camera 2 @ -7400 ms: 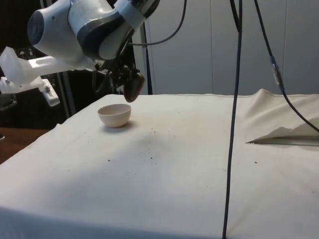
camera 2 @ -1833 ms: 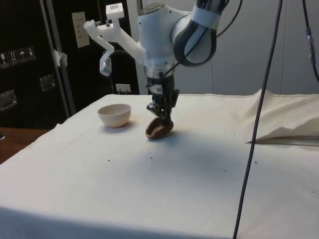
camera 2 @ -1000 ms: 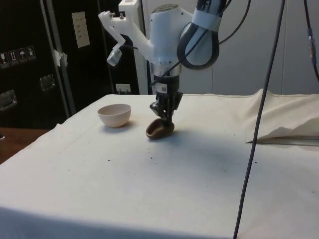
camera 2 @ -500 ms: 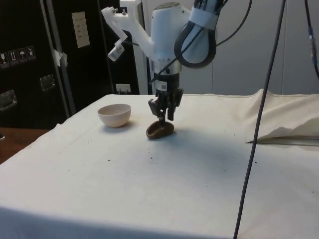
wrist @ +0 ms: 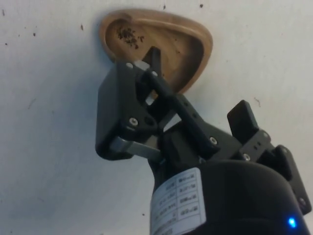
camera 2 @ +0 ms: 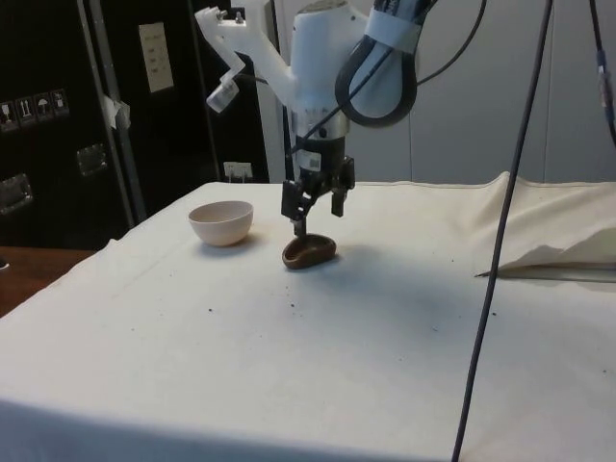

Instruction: Pour the coffee beans from the cup into the bowl.

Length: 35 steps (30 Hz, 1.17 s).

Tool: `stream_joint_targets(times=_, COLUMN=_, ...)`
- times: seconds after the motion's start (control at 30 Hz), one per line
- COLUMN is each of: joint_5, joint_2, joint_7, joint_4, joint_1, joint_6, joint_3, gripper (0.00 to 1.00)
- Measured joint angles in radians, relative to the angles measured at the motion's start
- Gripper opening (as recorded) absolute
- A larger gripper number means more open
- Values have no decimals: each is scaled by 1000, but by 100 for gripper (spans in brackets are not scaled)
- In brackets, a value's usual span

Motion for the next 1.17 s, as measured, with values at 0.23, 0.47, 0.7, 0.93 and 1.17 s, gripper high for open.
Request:
stream_joint_targets(times=0.23, joint_5=0, joint_2=-60, joint_7=-8, joint_4=-1, joint_1=2, joint_6=-66, joint_3=0, gripper=100)
stream_joint_targets(times=0.47, joint_5=0, joint_2=-116, joint_7=-16, joint_4=7, joint_1=5, joint_6=-149, joint_3=1, gripper=100)
stream_joint_targets(times=0.7, joint_5=0, joint_2=-159, joint_7=-26, joint_4=11, joint_1=7, joint_6=-203, joint_3=1, gripper=100)
stream_joint_targets(times=0.93, joint_5=0, joint_2=-211, joint_7=-41, joint_4=20, joint_1=10, joint_6=-271, joint_3=2, gripper=100)
stream_joint_targets(times=1.17, joint_5=0, joint_2=-247, joint_7=-51, joint_4=26, joint_1=12, joint_6=-319, joint_3=3, gripper=100)
